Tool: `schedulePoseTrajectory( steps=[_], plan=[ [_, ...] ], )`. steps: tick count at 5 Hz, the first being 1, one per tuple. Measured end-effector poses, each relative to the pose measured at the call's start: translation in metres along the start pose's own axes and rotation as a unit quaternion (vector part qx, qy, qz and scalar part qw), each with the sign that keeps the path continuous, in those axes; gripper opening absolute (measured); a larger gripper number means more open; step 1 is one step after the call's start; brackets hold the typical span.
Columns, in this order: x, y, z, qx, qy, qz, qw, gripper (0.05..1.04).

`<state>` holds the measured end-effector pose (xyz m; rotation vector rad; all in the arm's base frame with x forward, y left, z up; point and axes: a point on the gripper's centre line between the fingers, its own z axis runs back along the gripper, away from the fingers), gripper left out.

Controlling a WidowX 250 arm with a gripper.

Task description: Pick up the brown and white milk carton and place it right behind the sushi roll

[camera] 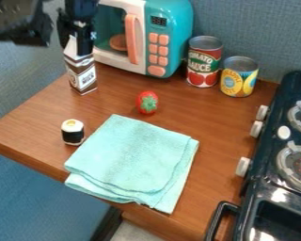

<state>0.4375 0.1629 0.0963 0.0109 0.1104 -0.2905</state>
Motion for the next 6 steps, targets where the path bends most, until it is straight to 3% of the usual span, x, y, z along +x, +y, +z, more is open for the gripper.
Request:
schedulePoseTrajectory(
  steps=[2,4,6],
  plan=[
    [0.001,-0.002,-0.002,-0.002,-0.011,0.007,0.9999,0.851],
    [-0.011,-0.013,-0.001,-0.010,-0.010,0.009,0.9999,0.851],
    [-0.048,-0.030,0.018,0.018,-0.018,0.029,0.9993,0.851]
  ],
)
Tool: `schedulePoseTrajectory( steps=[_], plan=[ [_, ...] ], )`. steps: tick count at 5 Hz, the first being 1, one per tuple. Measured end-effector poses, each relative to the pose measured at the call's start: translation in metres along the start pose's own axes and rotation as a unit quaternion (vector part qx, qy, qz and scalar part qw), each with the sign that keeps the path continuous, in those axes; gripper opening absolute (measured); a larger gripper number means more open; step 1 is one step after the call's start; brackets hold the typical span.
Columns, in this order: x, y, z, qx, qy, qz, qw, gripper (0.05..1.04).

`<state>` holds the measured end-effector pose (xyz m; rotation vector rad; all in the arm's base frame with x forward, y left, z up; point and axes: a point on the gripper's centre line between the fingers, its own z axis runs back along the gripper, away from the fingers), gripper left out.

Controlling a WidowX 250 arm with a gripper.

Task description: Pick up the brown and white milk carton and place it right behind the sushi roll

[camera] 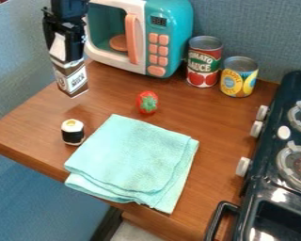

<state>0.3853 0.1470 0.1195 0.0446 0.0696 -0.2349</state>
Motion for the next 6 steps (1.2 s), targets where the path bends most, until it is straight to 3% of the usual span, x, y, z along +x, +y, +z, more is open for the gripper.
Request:
schedulePoseTrajectory(
  steps=[3,4,6],
  plan=[
    [-0.041,-0.023,-0.034,-0.006,0.068,0.014,0.9975,0.851],
    [-0.040,-0.032,-0.034,-0.003,0.073,0.008,0.9973,0.850],
    [-0.038,-0.036,-0.033,-0.016,0.070,0.015,0.9973,1.012]
  ],
)
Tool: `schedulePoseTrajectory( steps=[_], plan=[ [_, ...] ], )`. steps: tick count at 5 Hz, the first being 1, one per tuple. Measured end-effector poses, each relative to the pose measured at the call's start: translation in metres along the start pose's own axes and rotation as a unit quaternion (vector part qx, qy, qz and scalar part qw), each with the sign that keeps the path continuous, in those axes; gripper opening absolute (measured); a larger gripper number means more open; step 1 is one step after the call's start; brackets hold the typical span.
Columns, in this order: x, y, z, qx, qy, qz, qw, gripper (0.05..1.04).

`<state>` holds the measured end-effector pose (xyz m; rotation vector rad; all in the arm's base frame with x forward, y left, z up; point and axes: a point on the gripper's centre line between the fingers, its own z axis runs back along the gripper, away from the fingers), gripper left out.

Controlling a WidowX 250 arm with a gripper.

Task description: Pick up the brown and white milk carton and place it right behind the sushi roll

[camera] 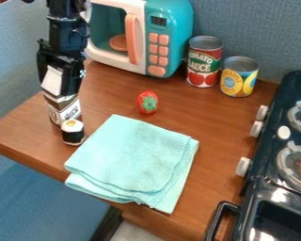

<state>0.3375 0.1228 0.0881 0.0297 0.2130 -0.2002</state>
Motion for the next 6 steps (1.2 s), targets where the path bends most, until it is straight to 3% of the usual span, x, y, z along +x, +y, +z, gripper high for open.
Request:
schedulePoseTrajectory(
  steps=[2,3,4,6],
  plan=[
    [0.006,-0.002,0.005,-0.006,-0.019,0.006,0.9998,1.005],
    [0.009,-0.001,0.017,0.008,-0.034,0.008,0.9993,1.005],
    [0.010,-0.007,0.051,0.033,-0.074,0.001,0.9968,1.005],
    [0.020,-0.031,0.082,0.034,-0.091,-0.026,0.9949,1.004]
  ],
)
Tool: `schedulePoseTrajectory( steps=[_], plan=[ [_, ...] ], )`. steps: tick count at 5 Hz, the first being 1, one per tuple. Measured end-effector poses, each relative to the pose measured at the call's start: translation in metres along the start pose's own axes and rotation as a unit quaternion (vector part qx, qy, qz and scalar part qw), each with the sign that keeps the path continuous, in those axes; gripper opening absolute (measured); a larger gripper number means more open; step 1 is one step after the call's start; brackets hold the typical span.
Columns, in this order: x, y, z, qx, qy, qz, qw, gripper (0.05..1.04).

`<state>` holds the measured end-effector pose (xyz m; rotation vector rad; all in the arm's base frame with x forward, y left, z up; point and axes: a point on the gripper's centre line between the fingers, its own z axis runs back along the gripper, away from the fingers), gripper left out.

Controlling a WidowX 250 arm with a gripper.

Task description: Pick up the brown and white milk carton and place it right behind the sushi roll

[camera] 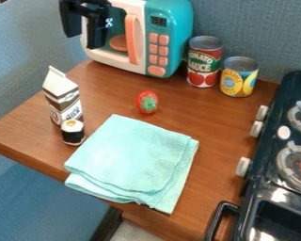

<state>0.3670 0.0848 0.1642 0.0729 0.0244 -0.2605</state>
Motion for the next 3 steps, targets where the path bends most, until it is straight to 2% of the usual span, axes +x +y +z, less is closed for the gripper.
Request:
schedulePoseTrajectory(
  steps=[1,2,3],
  plan=[
    [0.014,-0.015,-0.010,-0.014,-0.031,-0.006,0.9994,1.004],
    [0.021,-0.034,-0.028,-0.024,-0.041,-0.001,0.9989,1.004],
    [0.028,-0.047,-0.033,-0.018,-0.047,0.003,0.9987,1.004]
  ],
)
